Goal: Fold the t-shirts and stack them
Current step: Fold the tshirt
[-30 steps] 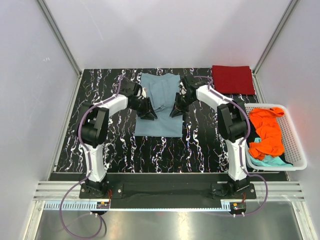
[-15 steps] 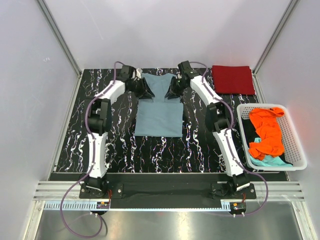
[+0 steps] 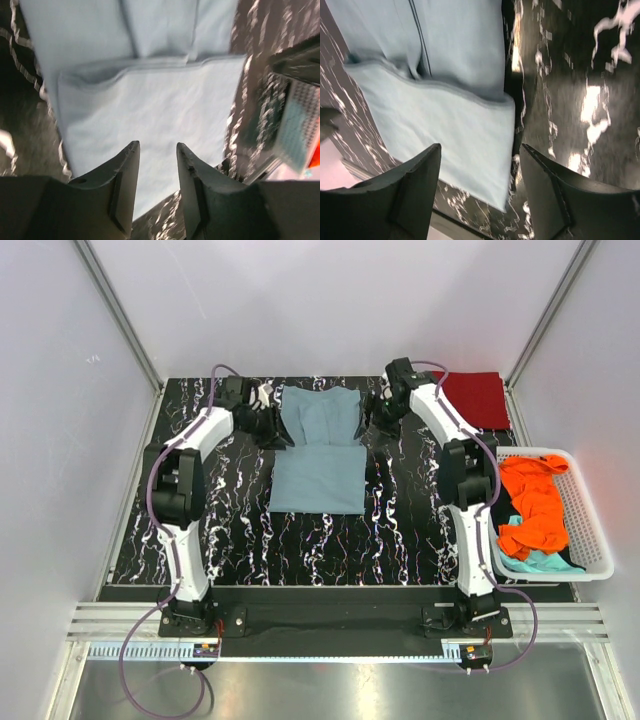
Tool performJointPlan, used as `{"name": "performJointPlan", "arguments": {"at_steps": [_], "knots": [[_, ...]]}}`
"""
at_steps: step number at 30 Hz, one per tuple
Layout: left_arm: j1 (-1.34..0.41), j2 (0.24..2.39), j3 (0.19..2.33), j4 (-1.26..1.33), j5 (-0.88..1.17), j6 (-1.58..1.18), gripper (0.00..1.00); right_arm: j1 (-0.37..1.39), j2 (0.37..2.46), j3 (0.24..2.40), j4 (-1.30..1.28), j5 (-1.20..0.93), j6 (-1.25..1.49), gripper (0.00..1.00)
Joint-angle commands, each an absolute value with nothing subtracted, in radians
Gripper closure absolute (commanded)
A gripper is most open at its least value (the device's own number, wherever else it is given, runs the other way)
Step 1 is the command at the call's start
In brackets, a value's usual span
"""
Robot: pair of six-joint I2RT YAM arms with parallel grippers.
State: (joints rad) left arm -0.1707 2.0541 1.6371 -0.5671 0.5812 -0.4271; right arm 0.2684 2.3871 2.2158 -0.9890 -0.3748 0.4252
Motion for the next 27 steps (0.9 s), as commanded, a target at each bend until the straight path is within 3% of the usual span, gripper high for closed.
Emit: {"name": "performJointPlan", "arguments": {"at_steps": [1,13,16,27], "knots": [[-0.157,1.987,1.592,-0.574,0.517,-0.316,0.60,0.268,2.247,2.110,-0.951,-0.374,0.330,0.29],[-0.152,2.157,1.784,-0.676,0.385,-0.192,0.60,0.236,2.329,2.075,-0.920,-0.477,0.313,0.35],[-0.150,2.187,1.810,-0.681,0.393,-0.196,0.61,0.232,2.359,2.101,-0.922,-0.500,0.322,0.43],[-0.143,2.261,1.873,-0.689,0.422,-0.210,0.62,0.229,2.448,2.183,-0.922,-0.526,0.337,0.41]]}}
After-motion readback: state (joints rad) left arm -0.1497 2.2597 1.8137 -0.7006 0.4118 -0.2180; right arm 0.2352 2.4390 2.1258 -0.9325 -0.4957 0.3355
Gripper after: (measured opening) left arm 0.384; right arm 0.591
